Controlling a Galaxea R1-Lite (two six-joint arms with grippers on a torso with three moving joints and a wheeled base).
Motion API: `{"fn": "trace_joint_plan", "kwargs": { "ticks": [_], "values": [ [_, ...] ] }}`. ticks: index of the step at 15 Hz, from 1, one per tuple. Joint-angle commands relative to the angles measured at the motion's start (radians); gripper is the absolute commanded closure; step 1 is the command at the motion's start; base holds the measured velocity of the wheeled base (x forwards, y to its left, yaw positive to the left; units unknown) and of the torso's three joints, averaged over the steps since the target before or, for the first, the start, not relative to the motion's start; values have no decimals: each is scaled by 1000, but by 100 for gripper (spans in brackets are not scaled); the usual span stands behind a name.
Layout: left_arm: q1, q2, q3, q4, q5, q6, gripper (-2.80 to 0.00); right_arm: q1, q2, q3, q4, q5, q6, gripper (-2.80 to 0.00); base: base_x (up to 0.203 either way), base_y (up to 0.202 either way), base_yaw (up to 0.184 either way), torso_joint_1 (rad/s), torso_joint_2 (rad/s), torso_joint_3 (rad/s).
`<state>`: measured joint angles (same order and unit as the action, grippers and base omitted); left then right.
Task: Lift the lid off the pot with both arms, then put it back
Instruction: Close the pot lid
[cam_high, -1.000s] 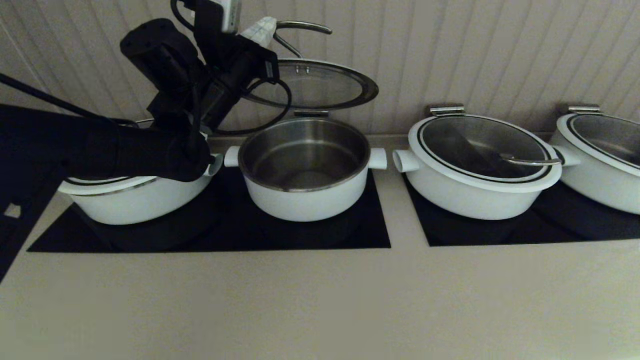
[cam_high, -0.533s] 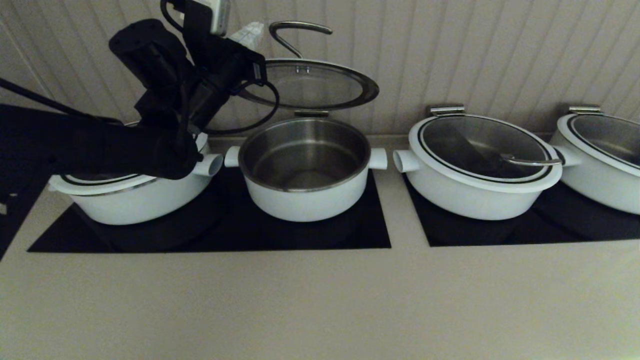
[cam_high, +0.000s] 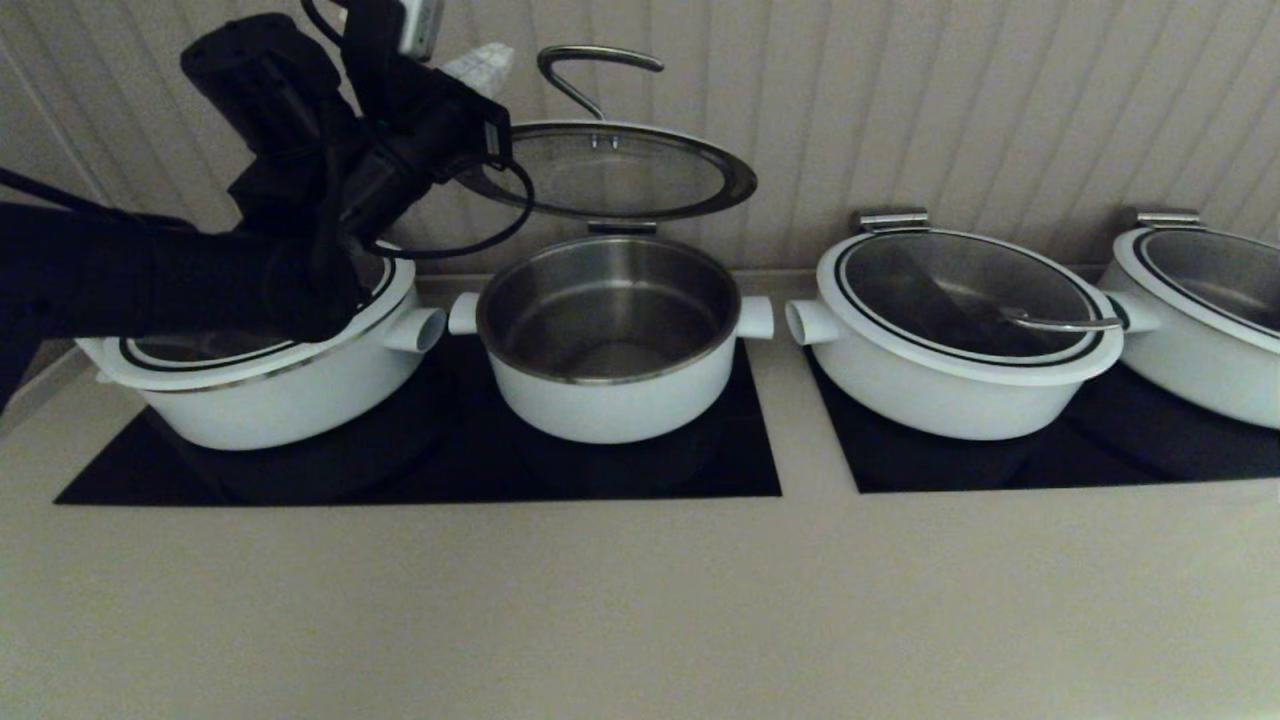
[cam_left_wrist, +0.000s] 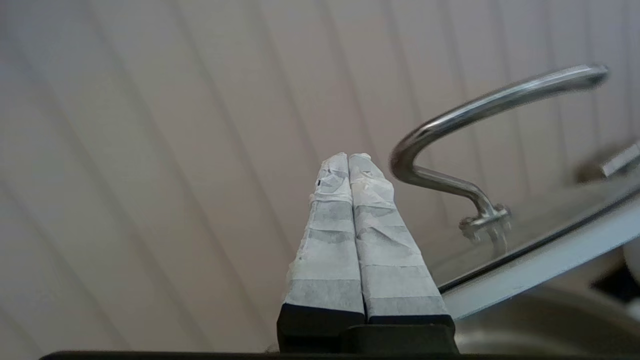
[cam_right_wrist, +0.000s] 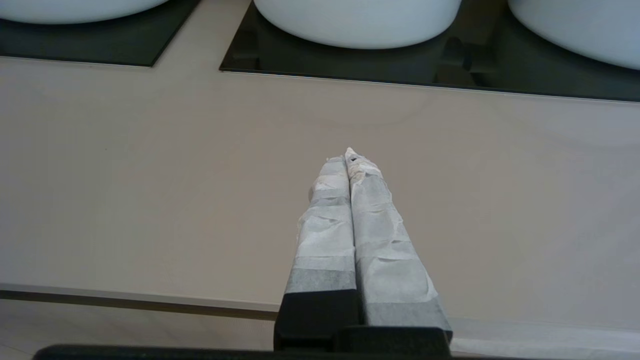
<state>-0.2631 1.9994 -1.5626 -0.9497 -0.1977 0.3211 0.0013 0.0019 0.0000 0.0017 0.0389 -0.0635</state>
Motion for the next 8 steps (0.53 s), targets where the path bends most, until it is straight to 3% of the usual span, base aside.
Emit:
{"fn": "trace_joint_plan", "kwargs": {
  "ticks": [1,4,8],
  "values": [
    [28,-11,-2,11,-71,26,0,0,0,0,0,1,-1,0,0,0,0,0,0,0],
    [32,-21,-12,62,-112,30,0,0,0,0,0,1,-1,0,0,0,0,0,0,0],
    [52,-4,-117,157,-151,54,0,0,0,0,0,1,-1,0,0,0,0,0,0,0]
  ]
}}
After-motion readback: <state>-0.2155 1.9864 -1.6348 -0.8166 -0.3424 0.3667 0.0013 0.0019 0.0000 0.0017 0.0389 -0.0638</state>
